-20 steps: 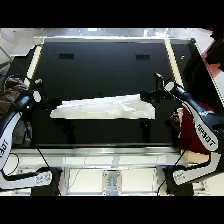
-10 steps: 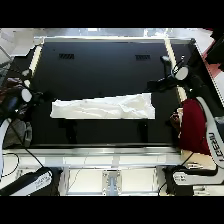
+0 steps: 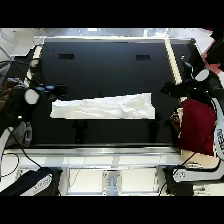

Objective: Fold the shirts.

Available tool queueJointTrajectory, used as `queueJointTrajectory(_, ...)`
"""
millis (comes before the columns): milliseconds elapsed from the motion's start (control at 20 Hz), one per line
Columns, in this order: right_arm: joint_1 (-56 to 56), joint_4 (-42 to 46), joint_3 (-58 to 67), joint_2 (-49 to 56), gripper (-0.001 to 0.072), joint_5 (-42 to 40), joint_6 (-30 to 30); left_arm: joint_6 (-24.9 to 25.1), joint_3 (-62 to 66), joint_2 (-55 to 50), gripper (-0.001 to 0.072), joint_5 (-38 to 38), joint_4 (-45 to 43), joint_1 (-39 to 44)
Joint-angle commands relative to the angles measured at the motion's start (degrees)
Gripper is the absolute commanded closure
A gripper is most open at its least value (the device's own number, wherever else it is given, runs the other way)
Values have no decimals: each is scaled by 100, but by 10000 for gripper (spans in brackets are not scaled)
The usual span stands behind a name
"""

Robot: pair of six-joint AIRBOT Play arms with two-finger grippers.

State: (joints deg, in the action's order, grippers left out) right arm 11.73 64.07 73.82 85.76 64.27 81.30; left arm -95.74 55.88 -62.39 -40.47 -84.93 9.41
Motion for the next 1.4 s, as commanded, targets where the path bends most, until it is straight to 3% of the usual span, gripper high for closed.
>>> queueJointTrajectory(0,380,-1453,-214,741,143,-20,-813,127,363,-664,166,-72,98,837)
queueJointTrajectory(100,487,-1926,-214,1132,143,-55,-1156,127,807,-1233,166,-136,98,1086)
queueJointTrajectory(350,551,-2004,-214,1602,142,365,-1775,127,1541,-1991,166,-225,98,1252)
queueJointTrajectory(1050,-208,-2188,-35,1908,143,890,-1843,177,1539,-2074,167,-483,101,1268)
queueJointTrajectory(1150,-330,-2197,136,1908,156,990,-1825,385,1539,-2247,215,-702,103,1331)
queueJointTrajectory(1200,-398,-2194,236,1906,210,1010,-1797,507,1539,-2371,251,-846,105,1403)
queueJointTrajectory(1250,-461,-2208,339,1906,441,1038,-1792,573,1539,-2496,253,-894,103,1491)
queueJointTrajectory(1300,-531,-2212,474,1906,687,1099,-1777,627,1541,-2621,307,-868,101,1602)
queueJointTrajectory(1350,-592,-2218,632,1904,692,1220,-1749,667,1547,-2726,466,-855,105,1703)
